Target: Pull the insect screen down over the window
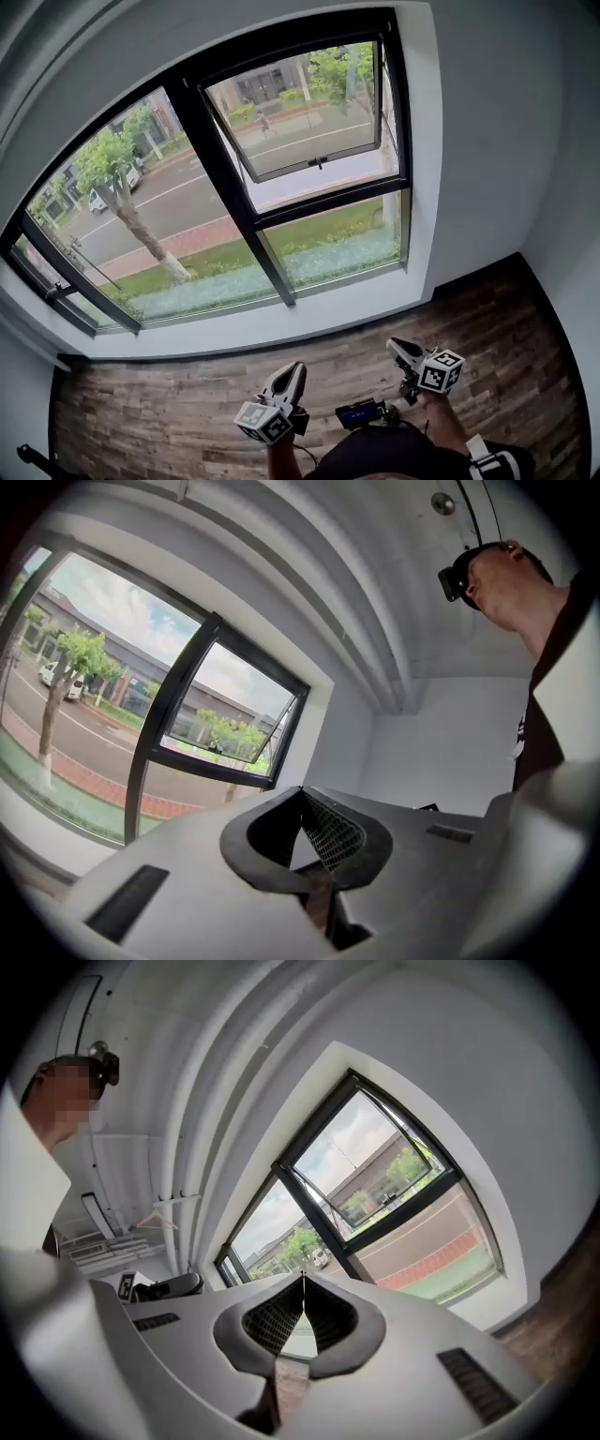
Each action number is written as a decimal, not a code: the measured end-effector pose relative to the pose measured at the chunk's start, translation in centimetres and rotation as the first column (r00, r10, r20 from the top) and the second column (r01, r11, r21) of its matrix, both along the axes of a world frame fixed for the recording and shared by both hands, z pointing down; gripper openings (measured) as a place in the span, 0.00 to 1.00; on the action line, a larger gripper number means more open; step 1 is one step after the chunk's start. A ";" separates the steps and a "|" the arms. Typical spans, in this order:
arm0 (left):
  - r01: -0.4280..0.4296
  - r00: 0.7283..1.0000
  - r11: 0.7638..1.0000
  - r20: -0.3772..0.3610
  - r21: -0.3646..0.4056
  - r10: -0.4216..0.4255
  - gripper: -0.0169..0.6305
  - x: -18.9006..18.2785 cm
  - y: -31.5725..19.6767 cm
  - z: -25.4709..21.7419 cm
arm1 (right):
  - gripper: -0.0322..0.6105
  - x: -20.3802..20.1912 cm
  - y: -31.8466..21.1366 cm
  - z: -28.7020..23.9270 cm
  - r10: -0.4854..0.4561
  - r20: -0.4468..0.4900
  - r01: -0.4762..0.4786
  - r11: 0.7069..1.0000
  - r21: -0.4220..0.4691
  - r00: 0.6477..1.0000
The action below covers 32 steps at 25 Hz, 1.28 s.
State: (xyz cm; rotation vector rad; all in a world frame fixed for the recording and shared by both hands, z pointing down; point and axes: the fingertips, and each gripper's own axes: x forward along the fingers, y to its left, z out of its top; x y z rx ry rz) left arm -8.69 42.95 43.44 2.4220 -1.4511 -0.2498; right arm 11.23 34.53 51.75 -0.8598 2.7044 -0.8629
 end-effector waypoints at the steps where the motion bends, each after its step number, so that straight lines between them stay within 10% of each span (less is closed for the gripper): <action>1: 0.009 1.000 1.000 -0.004 0.006 -0.009 0.04 0.3 -1.5 -0.1 | 0.06 0.3 -1.6 -0.9 -0.012 -0.010 0.012 0.999 0.030 1.000; 10: 0.005 0.998 1.000 0.070 0.009 -0.006 0.04 3.7 -12.1 0.1 | 0.06 1.8 -10.4 -2.7 -0.067 -0.143 0.089 0.983 0.159 0.988; 14: -0.047 0.996 0.996 0.073 0.073 0.042 0.26 2.9 -17.9 -1.5 | 0.06 0.8 -14.4 -3.5 -0.029 -0.231 0.086 0.967 0.239 0.972; 19: -0.150 0.983 0.975 0.126 0.165 0.130 0.29 1.7 -26.4 -4.3 | 0.16 -2.2 -21.3 -6.2 0.014 -0.277 0.083 0.938 0.337 0.961; 28: -0.273 0.953 0.898 0.223 0.345 0.204 0.28 -3.6 -36.6 -16.1 | 0.22 -12.6 -29.6 -22.2 0.092 -0.273 0.106 0.769 0.631 0.958; 32: -0.326 0.928 0.859 0.308 0.395 0.210 0.28 -6.1 -39.5 -19.7 | 0.22 -14.5 -31.7 -24.4 0.132 -0.284 0.085 0.765 0.639 0.950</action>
